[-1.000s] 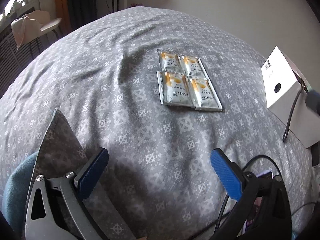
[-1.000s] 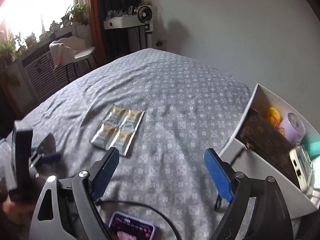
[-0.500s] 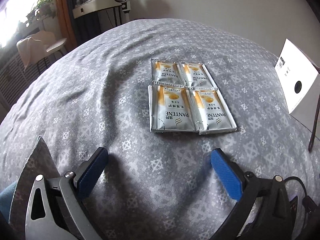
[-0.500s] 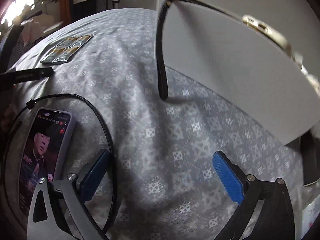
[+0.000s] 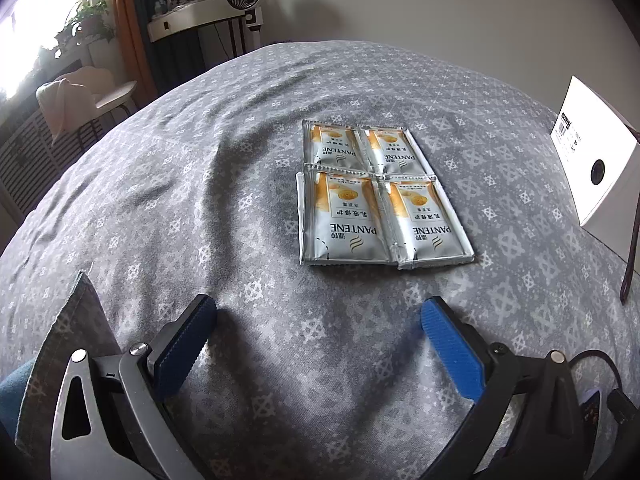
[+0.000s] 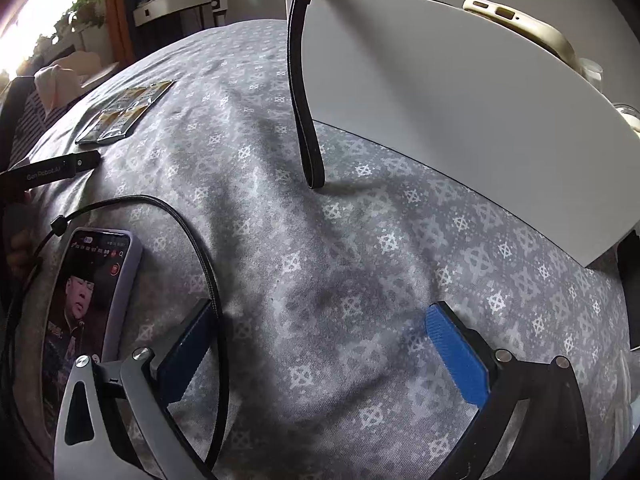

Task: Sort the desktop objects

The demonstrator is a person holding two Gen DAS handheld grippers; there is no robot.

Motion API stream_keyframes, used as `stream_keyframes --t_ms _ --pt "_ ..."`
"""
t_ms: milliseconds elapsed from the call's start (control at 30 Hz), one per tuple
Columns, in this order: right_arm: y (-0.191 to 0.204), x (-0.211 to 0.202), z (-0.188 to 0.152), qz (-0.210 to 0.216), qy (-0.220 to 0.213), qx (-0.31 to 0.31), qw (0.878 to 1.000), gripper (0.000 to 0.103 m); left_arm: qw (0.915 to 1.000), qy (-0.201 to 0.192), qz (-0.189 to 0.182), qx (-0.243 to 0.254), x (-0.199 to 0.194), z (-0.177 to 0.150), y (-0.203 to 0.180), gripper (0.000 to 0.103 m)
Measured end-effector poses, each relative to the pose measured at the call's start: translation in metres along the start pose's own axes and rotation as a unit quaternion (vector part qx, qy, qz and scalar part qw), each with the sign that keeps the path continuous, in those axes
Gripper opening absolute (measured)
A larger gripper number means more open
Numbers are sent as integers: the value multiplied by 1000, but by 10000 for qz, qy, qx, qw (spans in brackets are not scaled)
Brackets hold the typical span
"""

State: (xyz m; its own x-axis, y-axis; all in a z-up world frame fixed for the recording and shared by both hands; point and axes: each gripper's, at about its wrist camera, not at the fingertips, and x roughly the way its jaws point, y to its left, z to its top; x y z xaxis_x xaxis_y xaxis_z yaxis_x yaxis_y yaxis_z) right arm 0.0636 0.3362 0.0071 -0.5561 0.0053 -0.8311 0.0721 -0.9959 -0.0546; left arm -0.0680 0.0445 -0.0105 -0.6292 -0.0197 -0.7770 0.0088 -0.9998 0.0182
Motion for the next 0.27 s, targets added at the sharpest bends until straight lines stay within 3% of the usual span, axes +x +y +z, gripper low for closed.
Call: stream_keyframes --t_ms 267 --pt "-1 3 0 107 -18 32 9999 103 10000 -76 -43 -31 -2 -3 2 103"
